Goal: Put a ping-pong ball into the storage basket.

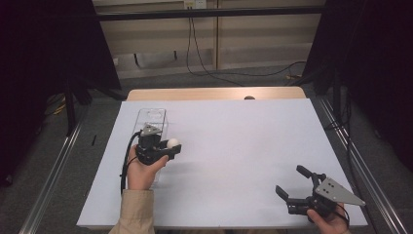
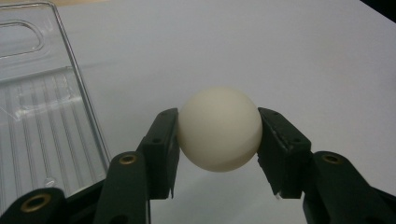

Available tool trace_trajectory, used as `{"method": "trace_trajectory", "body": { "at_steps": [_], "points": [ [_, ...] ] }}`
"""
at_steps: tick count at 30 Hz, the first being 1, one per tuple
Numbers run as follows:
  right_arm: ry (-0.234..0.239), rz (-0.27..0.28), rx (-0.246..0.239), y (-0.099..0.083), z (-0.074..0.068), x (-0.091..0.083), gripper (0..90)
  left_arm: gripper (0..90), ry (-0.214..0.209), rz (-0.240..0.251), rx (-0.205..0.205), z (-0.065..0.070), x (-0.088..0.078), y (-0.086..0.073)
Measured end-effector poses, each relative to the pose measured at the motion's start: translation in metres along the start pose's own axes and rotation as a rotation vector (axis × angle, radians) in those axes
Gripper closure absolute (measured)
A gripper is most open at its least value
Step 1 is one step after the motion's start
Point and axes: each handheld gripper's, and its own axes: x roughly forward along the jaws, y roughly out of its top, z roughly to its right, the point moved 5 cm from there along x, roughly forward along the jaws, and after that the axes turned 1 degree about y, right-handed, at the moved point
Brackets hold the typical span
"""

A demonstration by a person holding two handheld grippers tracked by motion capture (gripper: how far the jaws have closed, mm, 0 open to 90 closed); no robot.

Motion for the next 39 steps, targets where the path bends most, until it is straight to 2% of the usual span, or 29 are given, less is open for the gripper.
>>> {"method": "trace_trajectory", "body": {
  "at_steps": [11, 22, 26, 28, 29, 39],
  "points": [
    [0.003, -0.003, -0.003, 0.000, 0.000, 0.000, 1.9, 51.0, 0.008, -0.001, 0.000, -0.003, -0.005, -0.001],
    [-0.003, 0.003, 0.001, 0.001, 0.001, 0.000, 1.9, 51.0, 0.014, 0.016, -0.018, -0.006, -0.008, 0.000],
    [0.000, 0.002, -0.004, 0.001, 0.000, 0.000, 1.9, 51.1, 0.015, 0.007, -0.003, -0.006, -0.009, 0.000],
    [-0.001, 0.002, -0.007, 0.001, 0.000, 0.000, 1.9, 51.0, 0.019, 0.015, -0.013, -0.006, -0.010, 0.001],
    [-0.002, 0.003, -0.003, 0.001, 0.000, 0.000, 1.9, 51.0, 0.019, 0.010, -0.004, -0.007, -0.010, 0.001],
    [0.001, 0.003, -0.007, 0.001, 0.000, 0.000, 1.9, 51.0, 0.028, 0.015, -0.004, -0.009, -0.013, 0.001]
  ]
}}
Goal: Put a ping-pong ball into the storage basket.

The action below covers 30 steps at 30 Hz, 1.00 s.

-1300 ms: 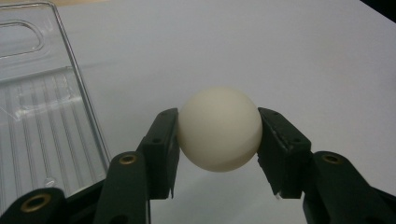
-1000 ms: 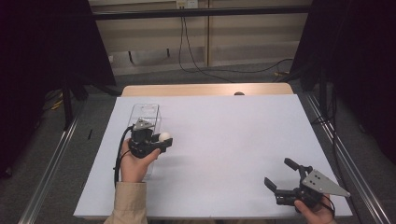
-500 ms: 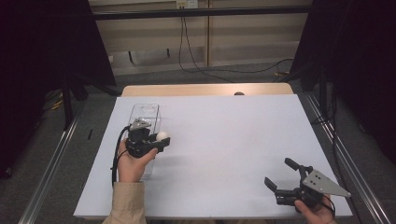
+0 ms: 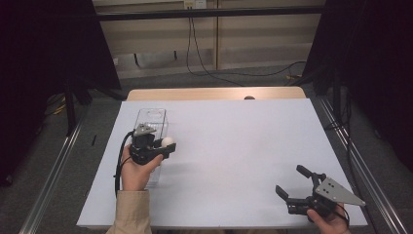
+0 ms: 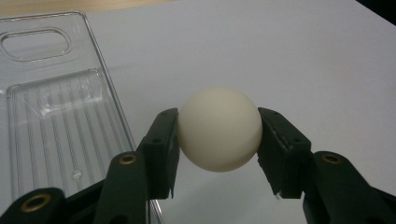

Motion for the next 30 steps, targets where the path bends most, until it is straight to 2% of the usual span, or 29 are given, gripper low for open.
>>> {"method": "trace_trajectory", "body": {
  "at_steps": [30],
  "points": [
    [-0.003, 0.004, 0.006, 0.0002, 0.0001, 0.0000, 1.9, 51.0, 0.028, 0.000, -0.008, -0.0074, -0.0076, -0.0004]
  ]
}}
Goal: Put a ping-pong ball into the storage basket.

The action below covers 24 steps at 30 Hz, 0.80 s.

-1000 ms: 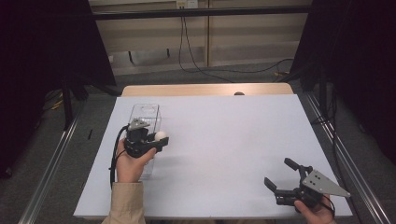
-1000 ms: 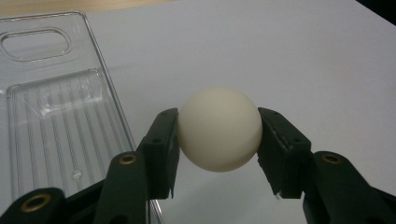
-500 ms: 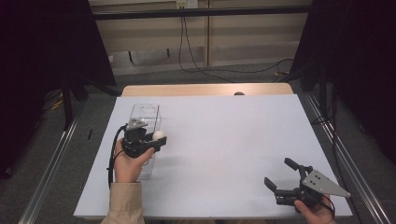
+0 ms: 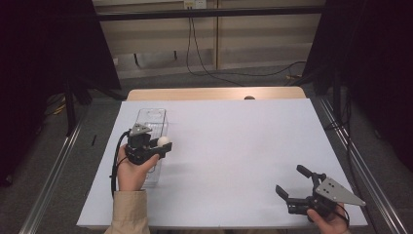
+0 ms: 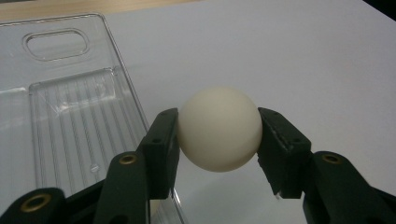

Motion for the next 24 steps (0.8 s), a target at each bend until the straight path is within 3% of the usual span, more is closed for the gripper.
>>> {"method": "trace_trajectory", "body": {
  "at_steps": [24],
  "points": [
    [-0.001, 0.000, -0.003, 0.0000, 0.0003, -0.0005, 1.9, 51.1, 0.017, 0.000, -0.013, -0.0060, -0.0043, -0.0010]
  ]
}}
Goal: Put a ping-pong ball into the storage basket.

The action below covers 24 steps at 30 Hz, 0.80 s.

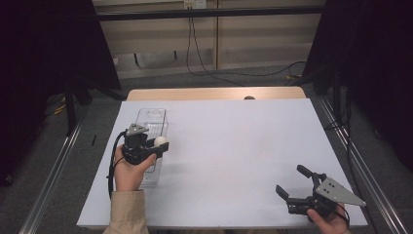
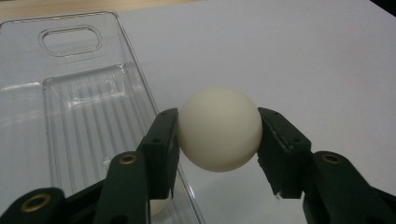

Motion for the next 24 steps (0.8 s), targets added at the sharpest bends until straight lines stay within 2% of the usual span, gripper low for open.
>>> {"method": "trace_trajectory", "body": {
  "at_steps": [13, 24],
  "points": [
    [0.002, -0.001, -0.002, -0.0001, -0.0003, 0.0002, 1.9, 51.0, 0.018, 0.010, -0.014, -0.0064, -0.0046, -0.0006],
    [0.000, 0.001, 0.001, 0.0001, 0.0000, 0.0003, 1.9, 51.0, 0.037, 0.009, -0.009, -0.0094, -0.0049, -0.0014]
  ]
}}
